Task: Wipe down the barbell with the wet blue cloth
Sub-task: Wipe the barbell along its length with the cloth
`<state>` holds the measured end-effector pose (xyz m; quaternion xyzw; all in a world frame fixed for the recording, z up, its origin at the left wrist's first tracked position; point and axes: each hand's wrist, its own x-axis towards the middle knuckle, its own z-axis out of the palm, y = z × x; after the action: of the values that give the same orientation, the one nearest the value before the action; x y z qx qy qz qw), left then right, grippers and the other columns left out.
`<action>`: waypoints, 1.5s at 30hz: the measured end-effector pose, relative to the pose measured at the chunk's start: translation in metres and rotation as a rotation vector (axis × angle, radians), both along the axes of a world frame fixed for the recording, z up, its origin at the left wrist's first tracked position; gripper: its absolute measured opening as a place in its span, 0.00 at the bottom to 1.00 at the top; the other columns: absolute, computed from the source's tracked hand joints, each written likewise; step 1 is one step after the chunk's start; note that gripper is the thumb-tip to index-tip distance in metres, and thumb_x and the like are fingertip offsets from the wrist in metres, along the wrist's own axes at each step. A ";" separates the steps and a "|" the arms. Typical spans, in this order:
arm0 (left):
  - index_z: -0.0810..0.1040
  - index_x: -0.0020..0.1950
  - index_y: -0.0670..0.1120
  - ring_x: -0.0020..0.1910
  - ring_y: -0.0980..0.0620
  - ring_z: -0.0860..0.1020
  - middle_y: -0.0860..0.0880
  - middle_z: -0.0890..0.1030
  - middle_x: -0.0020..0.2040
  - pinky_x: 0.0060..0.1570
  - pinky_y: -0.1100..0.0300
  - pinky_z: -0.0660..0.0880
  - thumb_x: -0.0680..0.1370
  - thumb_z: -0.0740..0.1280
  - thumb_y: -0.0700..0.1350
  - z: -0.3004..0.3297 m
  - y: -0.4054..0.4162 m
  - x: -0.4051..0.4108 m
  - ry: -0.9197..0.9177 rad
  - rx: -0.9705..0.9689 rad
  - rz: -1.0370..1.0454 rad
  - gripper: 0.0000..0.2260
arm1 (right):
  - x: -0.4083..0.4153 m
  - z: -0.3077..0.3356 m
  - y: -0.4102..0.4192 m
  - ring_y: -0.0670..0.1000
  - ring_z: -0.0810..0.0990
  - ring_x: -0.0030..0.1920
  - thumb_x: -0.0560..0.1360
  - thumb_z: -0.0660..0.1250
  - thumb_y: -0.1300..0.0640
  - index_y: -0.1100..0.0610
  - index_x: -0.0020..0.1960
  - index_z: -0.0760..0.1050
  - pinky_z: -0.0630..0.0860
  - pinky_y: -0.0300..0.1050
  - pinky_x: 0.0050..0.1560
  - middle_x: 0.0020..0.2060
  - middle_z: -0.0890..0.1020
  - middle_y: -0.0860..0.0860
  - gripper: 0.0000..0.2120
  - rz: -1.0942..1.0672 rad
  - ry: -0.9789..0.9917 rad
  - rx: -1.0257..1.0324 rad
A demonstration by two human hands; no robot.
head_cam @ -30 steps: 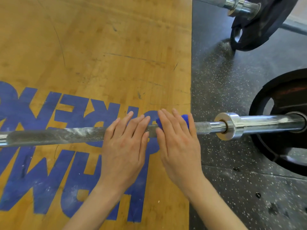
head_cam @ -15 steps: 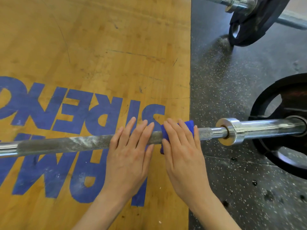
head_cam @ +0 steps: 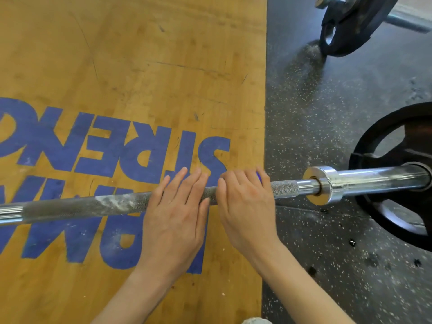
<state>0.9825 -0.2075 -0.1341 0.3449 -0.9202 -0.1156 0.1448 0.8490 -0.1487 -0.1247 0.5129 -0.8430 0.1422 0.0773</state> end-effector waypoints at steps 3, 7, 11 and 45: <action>0.77 0.70 0.43 0.71 0.45 0.75 0.48 0.79 0.68 0.72 0.48 0.63 0.85 0.52 0.49 0.001 0.005 0.003 0.021 0.008 0.004 0.21 | -0.010 -0.001 0.014 0.53 0.74 0.42 0.83 0.53 0.53 0.54 0.44 0.76 0.73 0.55 0.64 0.37 0.77 0.48 0.16 0.119 0.008 -0.012; 0.77 0.70 0.43 0.71 0.46 0.74 0.48 0.79 0.68 0.71 0.47 0.64 0.85 0.52 0.48 0.000 0.014 0.007 0.030 0.022 0.009 0.21 | 0.002 0.003 0.012 0.53 0.74 0.41 0.82 0.53 0.54 0.54 0.41 0.75 0.70 0.55 0.67 0.36 0.77 0.48 0.16 -0.005 -0.018 -0.004; 0.77 0.70 0.43 0.70 0.45 0.74 0.48 0.79 0.68 0.72 0.47 0.63 0.84 0.53 0.48 0.001 0.022 0.013 0.021 0.020 -0.007 0.20 | -0.006 0.000 0.024 0.54 0.75 0.39 0.82 0.54 0.53 0.54 0.39 0.74 0.72 0.55 0.65 0.34 0.77 0.49 0.16 0.098 -0.004 0.008; 0.52 0.83 0.44 0.82 0.46 0.53 0.46 0.58 0.82 0.78 0.48 0.51 0.83 0.54 0.52 -0.004 0.100 0.066 -0.133 -0.020 -0.089 0.30 | 0.040 0.009 0.091 0.55 0.69 0.34 0.81 0.55 0.57 0.51 0.36 0.67 0.66 0.49 0.46 0.30 0.72 0.48 0.15 0.086 0.054 0.087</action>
<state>1.0490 -0.1075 -0.1385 0.3090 -0.9433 -0.0894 0.0814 0.8886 -0.0574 -0.1154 0.5551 -0.8232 0.0949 0.0717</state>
